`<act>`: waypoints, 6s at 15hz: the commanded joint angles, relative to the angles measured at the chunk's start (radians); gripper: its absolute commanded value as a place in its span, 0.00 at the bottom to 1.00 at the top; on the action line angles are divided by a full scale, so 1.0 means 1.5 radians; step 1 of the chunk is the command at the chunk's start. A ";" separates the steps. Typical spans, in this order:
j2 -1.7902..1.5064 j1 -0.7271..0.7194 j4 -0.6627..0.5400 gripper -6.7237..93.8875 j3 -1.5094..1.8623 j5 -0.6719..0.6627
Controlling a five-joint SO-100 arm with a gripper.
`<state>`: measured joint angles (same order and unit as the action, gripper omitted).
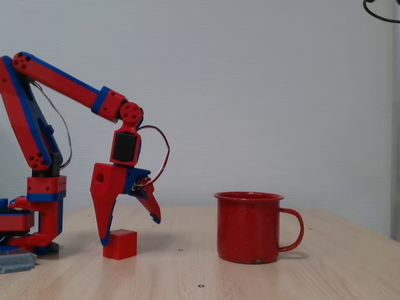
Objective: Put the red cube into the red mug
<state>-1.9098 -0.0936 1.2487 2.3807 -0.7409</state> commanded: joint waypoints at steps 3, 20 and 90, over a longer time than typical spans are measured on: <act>0.001 -0.004 -0.015 0.60 -0.011 0.013; 0.012 0.000 -0.043 0.07 -0.006 0.041; 0.415 0.060 0.266 0.07 -1.120 0.467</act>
<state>-1.1474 -0.0107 1.6444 0.7470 -0.0460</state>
